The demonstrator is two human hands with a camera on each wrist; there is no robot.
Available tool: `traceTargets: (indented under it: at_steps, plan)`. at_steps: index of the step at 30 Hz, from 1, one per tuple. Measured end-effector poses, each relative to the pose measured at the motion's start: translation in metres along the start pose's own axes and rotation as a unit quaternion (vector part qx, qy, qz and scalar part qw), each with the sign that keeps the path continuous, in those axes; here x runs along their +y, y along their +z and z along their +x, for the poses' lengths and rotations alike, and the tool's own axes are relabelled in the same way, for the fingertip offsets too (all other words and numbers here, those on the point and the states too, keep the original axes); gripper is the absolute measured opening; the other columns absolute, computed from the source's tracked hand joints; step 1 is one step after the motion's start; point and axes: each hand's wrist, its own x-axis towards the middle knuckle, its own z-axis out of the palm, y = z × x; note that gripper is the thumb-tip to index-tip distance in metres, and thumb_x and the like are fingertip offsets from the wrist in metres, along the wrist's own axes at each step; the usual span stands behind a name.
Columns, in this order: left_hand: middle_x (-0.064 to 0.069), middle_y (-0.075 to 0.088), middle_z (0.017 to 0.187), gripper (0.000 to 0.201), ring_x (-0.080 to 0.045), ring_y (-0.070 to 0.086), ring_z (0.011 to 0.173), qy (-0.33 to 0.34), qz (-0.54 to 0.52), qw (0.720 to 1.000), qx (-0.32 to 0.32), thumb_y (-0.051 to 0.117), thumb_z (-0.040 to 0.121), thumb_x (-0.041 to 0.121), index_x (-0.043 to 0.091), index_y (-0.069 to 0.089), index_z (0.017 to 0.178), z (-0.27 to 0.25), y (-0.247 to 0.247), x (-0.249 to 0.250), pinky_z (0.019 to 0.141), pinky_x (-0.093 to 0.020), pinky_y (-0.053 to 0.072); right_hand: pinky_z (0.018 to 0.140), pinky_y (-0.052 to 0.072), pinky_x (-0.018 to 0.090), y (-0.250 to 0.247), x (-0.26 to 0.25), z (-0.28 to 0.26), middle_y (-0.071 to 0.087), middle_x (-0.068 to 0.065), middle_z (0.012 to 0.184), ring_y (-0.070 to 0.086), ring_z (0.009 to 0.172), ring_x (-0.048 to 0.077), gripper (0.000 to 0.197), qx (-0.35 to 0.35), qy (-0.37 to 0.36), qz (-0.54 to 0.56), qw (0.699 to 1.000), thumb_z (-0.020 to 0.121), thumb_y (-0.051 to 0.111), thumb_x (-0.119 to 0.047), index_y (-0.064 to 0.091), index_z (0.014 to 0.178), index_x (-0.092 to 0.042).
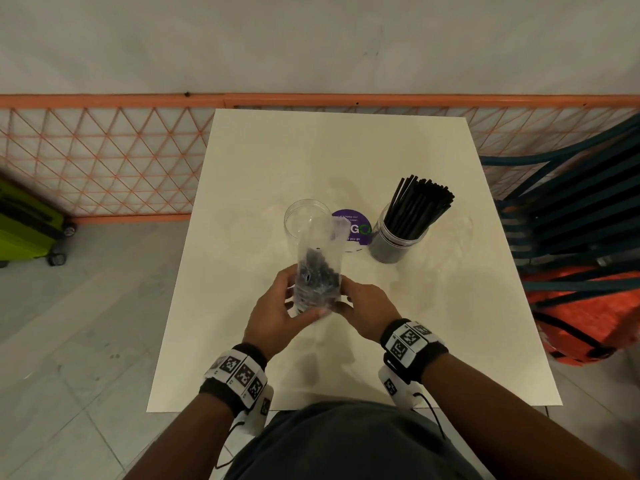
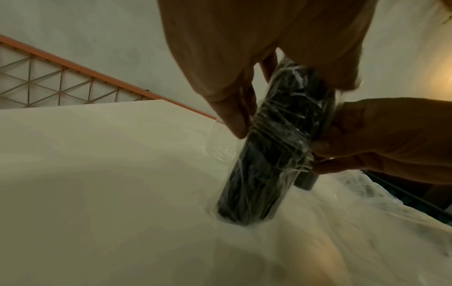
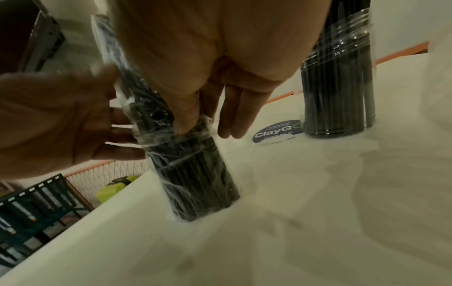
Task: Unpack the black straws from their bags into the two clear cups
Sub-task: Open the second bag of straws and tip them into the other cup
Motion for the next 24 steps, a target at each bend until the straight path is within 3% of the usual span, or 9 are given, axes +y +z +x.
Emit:
traceTargets:
  at_steps: [2,4,7,10,12,14,17,21,24]
  plan:
    - [0.018,0.063,0.121,0.065,-0.008,0.063,0.108,-0.002,0.020,1.000,0.018,0.073,0.073,0.058,0.041,0.042,0.127,-0.001,0.002,-0.001,0.089,-0.032,0.055,0.089,0.049,0.037,-0.003,-0.001,0.001,0.066,0.001,0.124,0.062,0.108,0.026,0.044,-0.002,0.004,-0.001,1.000,0.093,0.058,-0.036,0.047,0.136,-0.027]
    - [0.022,0.065,0.112,0.054,-0.009,0.066,0.102,-0.005,0.026,0.999,0.030,0.072,0.077,0.053,0.047,0.042,0.121,0.001,0.005,-0.006,0.086,-0.035,0.058,0.094,0.046,0.033,-0.009,-0.004,0.000,0.060,0.000,0.133,0.059,0.116,0.022,0.057,-0.007,-0.003,0.028,1.000,0.089,0.064,-0.036,0.041,0.141,-0.027]
    - [0.015,0.069,0.112,0.054,-0.015,0.070,0.101,-0.017,0.046,0.999,0.021,0.070,0.081,0.045,0.041,0.042,0.127,0.004,0.008,-0.012,0.085,-0.036,0.058,0.094,0.043,0.027,-0.014,-0.011,-0.002,0.057,-0.003,0.135,0.056,0.115,0.017,0.078,0.005,-0.022,0.077,0.997,0.084,0.070,-0.034,0.027,0.149,-0.026]
    - [0.017,0.066,0.119,0.065,-0.009,0.066,0.107,-0.012,0.069,0.997,0.016,0.072,0.077,0.053,0.039,0.043,0.133,0.006,0.010,-0.013,0.088,-0.029,0.054,0.087,0.043,0.026,-0.010,-0.008,0.002,0.064,0.002,0.126,0.061,0.110,0.023,0.060,0.010,0.001,0.058,0.998,0.088,0.066,-0.035,0.042,0.141,-0.022]
    - [0.020,0.062,0.128,0.071,-0.003,0.061,0.111,-0.002,0.077,0.997,0.015,0.076,0.078,0.050,0.039,0.040,0.138,0.005,0.010,-0.014,0.092,-0.027,0.051,0.084,0.042,0.027,-0.007,-0.004,0.003,0.067,0.005,0.118,0.061,0.107,0.026,0.048,0.001,0.017,0.020,1.000,0.089,0.065,-0.039,0.054,0.130,-0.018]
    - [0.016,0.063,0.129,0.064,-0.008,0.062,0.112,-0.008,0.100,0.995,0.006,0.074,0.081,0.048,0.037,0.043,0.136,0.004,0.009,-0.020,0.092,-0.029,0.051,0.084,0.040,0.026,-0.008,-0.004,0.002,0.065,0.004,0.122,0.060,0.110,0.025,0.052,-0.001,0.023,0.025,0.999,0.087,0.067,-0.036,0.051,0.134,-0.020]
    - [0.010,0.065,0.125,0.055,-0.017,0.064,0.109,-0.031,0.158,0.987,0.001,0.070,0.083,0.050,0.034,0.048,0.130,0.006,0.008,-0.025,0.087,-0.032,0.051,0.091,0.042,0.024,-0.009,-0.007,-0.001,0.059,-0.004,0.135,0.057,0.115,0.018,0.073,0.006,-0.002,0.074,0.997,0.085,0.068,-0.030,0.031,0.148,-0.032]
    - [0.010,0.065,0.124,0.060,-0.016,0.064,0.108,-0.026,0.116,0.993,0.004,0.074,0.081,0.038,0.037,0.042,0.131,0.004,0.011,-0.019,0.090,-0.035,0.054,0.080,0.037,0.026,-0.001,-0.004,0.001,0.065,0.007,0.122,0.060,0.108,0.030,0.056,-0.021,0.015,0.043,0.999,0.091,0.062,-0.027,0.040,0.142,-0.021]
    - [0.003,0.064,0.129,0.066,-0.023,0.063,0.114,-0.035,0.162,0.986,-0.024,0.074,0.084,0.032,0.028,0.039,0.140,0.004,0.013,-0.015,0.087,-0.029,0.048,0.090,0.041,0.030,0.003,-0.004,0.005,0.058,0.007,0.133,0.056,0.117,0.029,0.057,-0.037,0.040,0.054,0.997,0.088,0.066,-0.028,0.043,0.139,-0.018]
